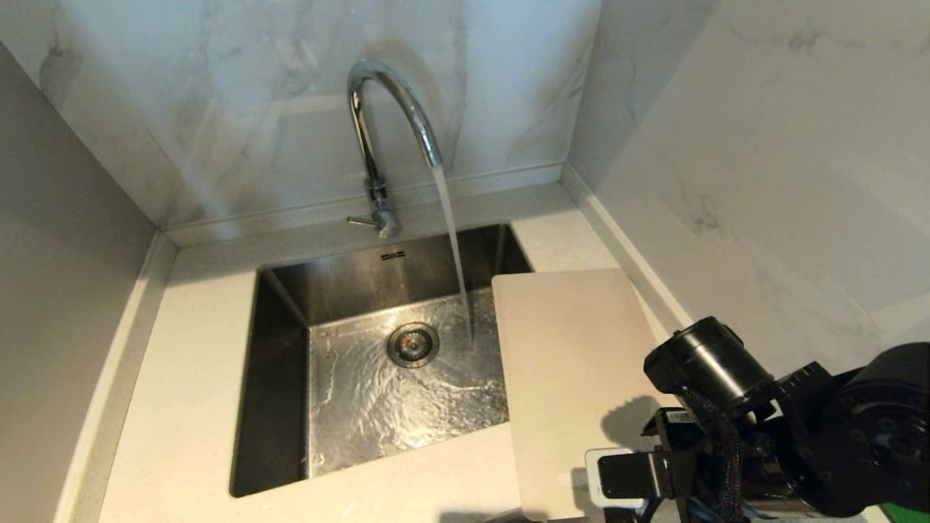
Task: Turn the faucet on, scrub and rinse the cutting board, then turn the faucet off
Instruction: Pick up the cutting board
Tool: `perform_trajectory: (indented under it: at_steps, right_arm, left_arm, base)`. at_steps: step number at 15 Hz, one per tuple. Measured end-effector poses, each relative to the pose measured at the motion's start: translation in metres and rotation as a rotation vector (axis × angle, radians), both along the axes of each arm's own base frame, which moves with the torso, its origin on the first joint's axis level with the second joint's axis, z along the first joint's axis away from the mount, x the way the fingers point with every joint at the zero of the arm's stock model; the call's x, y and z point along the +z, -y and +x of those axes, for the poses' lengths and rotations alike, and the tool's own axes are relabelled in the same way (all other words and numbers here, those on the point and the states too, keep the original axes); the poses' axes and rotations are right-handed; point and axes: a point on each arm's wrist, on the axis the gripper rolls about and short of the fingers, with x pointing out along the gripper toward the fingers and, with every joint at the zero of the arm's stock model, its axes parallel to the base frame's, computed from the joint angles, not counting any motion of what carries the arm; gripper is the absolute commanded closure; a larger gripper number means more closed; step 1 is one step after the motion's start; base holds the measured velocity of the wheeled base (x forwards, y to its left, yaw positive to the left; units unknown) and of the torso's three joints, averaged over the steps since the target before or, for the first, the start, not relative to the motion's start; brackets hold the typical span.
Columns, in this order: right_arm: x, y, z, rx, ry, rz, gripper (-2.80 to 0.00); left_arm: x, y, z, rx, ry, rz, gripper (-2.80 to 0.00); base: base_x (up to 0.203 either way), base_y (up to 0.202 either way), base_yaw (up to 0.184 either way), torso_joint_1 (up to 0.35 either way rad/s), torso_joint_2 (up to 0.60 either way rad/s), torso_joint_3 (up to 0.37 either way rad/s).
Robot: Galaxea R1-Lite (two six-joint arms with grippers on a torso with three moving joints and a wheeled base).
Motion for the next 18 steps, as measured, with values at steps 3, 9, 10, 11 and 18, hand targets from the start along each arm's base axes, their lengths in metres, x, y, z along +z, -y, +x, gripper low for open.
perform_trajectory:
  at_steps: [3, 9, 10, 11, 18]
  right_arm:
    - [-0.013, -0.001, 0.003, 0.036, 0.006, -0.018, -2.8]
    - [-0.034, -0.006, 0.014, 0.052, 0.002, -0.027, -2.8]
    - [-0.038, -0.007, 0.015, 0.052, 0.0, -0.029, -2.8]
    - [-0.042, -0.008, 0.016, 0.053, -0.002, -0.03, -2.8]
    - [-0.051, -0.007, 0.015, 0.061, -0.019, -0.045, -2.8]
  left_arm:
    - [0.0, 0.0, 0.0, 0.0, 0.0, 0.0, 0.0]
    - [0.0, 0.0, 0.0, 0.0, 0.0, 0.0, 0.0]
    - [0.0, 0.0, 0.0, -0.001, 0.0, 0.0, 0.0]
    - [0.0, 0.0, 0.0, -0.001, 0.0, 0.0, 0.0]
    - [0.0, 0.0, 0.0, 0.0, 0.0, 0.0, 0.0]
  base:
    - [0.0, 0.0, 0.0, 0.0, 0.0, 0.0]
    - [0.0, 0.0, 0.0, 0.0, 0.0, 0.0]
    - [0.0, 0.0, 0.0, 0.0, 0.0, 0.0]
    - [0.0, 0.0, 0.0, 0.0, 0.0, 0.0]
    - [0.0, 0.0, 0.0, 0.0, 0.0, 0.0]
